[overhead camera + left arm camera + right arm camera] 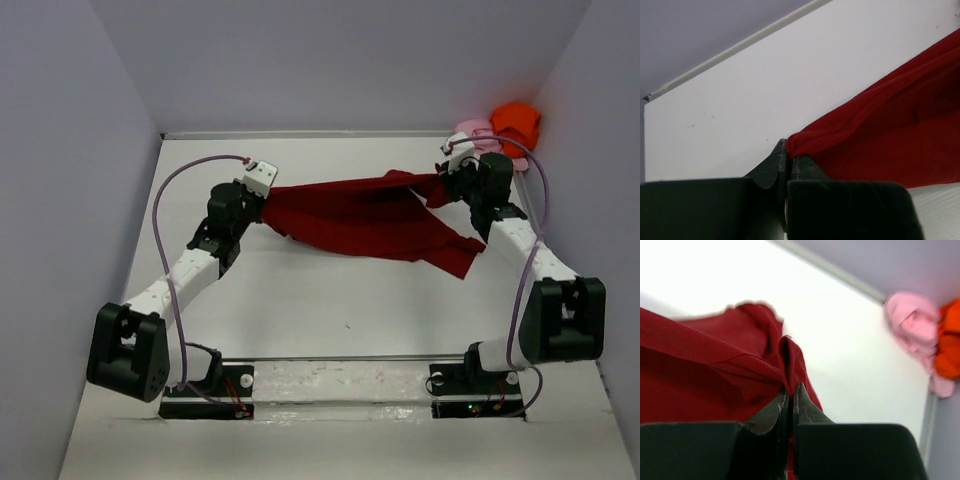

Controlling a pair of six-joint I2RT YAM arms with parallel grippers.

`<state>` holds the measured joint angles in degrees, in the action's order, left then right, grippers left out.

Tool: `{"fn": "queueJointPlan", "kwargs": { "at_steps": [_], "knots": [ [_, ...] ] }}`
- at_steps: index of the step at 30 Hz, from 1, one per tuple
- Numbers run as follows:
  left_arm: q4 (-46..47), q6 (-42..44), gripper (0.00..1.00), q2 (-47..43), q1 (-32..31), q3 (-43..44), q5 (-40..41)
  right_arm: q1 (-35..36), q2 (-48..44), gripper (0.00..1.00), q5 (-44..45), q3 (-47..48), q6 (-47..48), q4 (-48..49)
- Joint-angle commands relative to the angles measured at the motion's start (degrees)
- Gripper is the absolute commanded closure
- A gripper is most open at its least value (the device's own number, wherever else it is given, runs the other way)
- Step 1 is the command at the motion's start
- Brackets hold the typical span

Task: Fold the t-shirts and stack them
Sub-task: Flatten the tshirt out

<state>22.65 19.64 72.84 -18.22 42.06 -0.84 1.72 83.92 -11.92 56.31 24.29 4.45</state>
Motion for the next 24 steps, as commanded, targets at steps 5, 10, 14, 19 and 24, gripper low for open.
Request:
{"fn": "queueJointPlan", "kwargs": {
  "at_steps": [5, 10, 14, 19, 24],
  "knots": [
    [-5.69, 5.76, 1.00, -9.29, 3.27, 12.69, 6.73, -5.05, -15.35, 1.00, 1.03, 1.16, -2.23, 6.98],
    [-6.92, 7.43, 1.00, -16.05, 3.89, 16.03, 9.63, -5.06, -23.60, 1.00, 1.20, 5.11, -3.72, 0.92],
    [-8.15, 6.73, 1.00, -21.59, 4.07, 17.08, 9.11, -5.06, -30.11, 1.00, 1.11, 8.27, -4.69, -4.08],
    [-12.45, 6.20, 1.00, -28.27, 4.16, 18.66, 8.66, -5.06, -35.31, 1.00, 1.55, 13.29, -5.05, -12.26],
    [-19.91, 3.75, 1.00, -35.20, 4.07, 22.88, 6.56, -5.06, -41.55, 1.00, 2.61, 20.57, -6.80, -21.13]
  ]
}}
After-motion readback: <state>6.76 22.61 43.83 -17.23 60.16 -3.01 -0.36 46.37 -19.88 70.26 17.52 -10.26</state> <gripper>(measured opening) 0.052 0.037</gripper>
